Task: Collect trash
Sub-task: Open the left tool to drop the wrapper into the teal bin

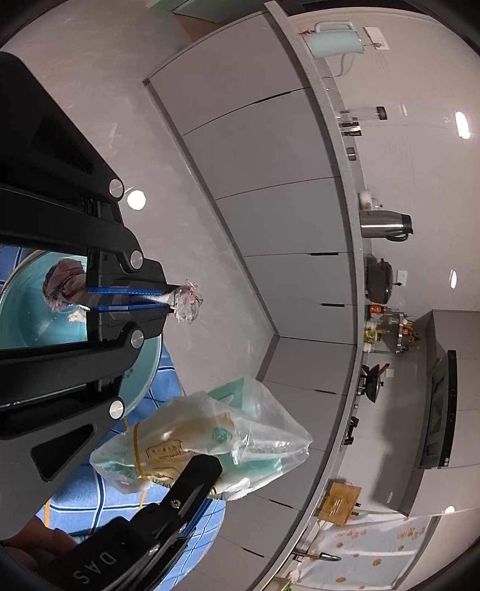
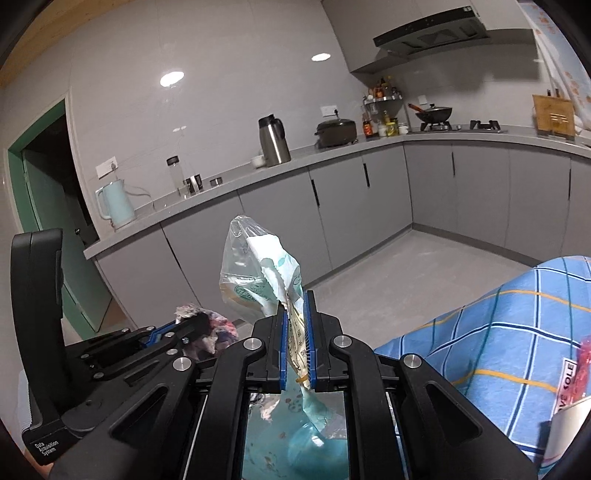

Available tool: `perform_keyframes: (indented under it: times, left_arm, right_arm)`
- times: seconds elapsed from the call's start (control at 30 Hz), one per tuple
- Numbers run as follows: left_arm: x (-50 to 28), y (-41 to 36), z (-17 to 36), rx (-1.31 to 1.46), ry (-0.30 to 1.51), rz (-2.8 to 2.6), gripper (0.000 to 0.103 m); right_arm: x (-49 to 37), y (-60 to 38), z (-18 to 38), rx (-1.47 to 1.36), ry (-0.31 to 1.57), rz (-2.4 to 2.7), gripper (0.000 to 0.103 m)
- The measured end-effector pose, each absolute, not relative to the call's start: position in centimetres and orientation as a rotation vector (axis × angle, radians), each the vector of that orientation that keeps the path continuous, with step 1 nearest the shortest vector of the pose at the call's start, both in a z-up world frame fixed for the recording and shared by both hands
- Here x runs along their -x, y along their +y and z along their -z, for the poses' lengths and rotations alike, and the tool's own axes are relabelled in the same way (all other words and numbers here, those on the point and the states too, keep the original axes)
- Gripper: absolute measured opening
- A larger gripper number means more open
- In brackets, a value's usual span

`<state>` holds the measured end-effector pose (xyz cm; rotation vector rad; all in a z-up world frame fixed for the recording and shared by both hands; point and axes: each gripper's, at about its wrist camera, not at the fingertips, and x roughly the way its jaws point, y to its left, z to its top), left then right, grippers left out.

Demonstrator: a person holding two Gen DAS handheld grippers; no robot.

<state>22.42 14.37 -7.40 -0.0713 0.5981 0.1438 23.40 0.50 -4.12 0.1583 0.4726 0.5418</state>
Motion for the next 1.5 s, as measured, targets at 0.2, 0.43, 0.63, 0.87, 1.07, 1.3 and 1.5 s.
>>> perform_keyframes:
  times: [0.2, 0.43, 0.63, 0.87, 1.07, 1.3, 1.5]
  left_arm:
    - [-22.8, 14.9, 8.7, 0.071, 0.624, -0.155, 0.006]
    - [-23.4, 14.9, 10.3, 0.067, 0.657, -0.165, 0.006]
    - [-23.6, 15.1, 10.8, 0.07, 0.669, -0.171, 0.006]
    - [-23.7, 15.4, 11.1, 0.073, 0.669, -0.189, 0.043]
    - [-23.4, 15.3, 10.7, 0.068, 0.659, -0.213, 0.053]
    - [-22.9, 15.0, 10.6, 0.062, 0.654, -0.212, 0.06]
    - [-22.1, 12.6, 10.0, 0.037, 0.638, -0.161, 0.065]
  right_arm:
    - [-24.1, 1.2, 5.5, -0.138, 0.502, -0.537, 0.009]
    - [-24.7, 1.5, 6.9, -0.121, 0.537, -0.538, 0.009]
    - [-25.0, 1.5, 7.8, -0.121, 0.564, -0.547, 0.009]
    - [-25.6, 1.1, 8.3, -0.14, 0.575, -0.561, 0.024]
    - [-25.5, 0.4, 8.6, -0.149, 0.581, -0.548, 0.037]
    - [-24.3, -1.3, 8.3, -0.135, 0.578, -0.504, 0.037]
    - [-21.7, -4.6, 7.6, -0.117, 0.56, -0.432, 0.039]
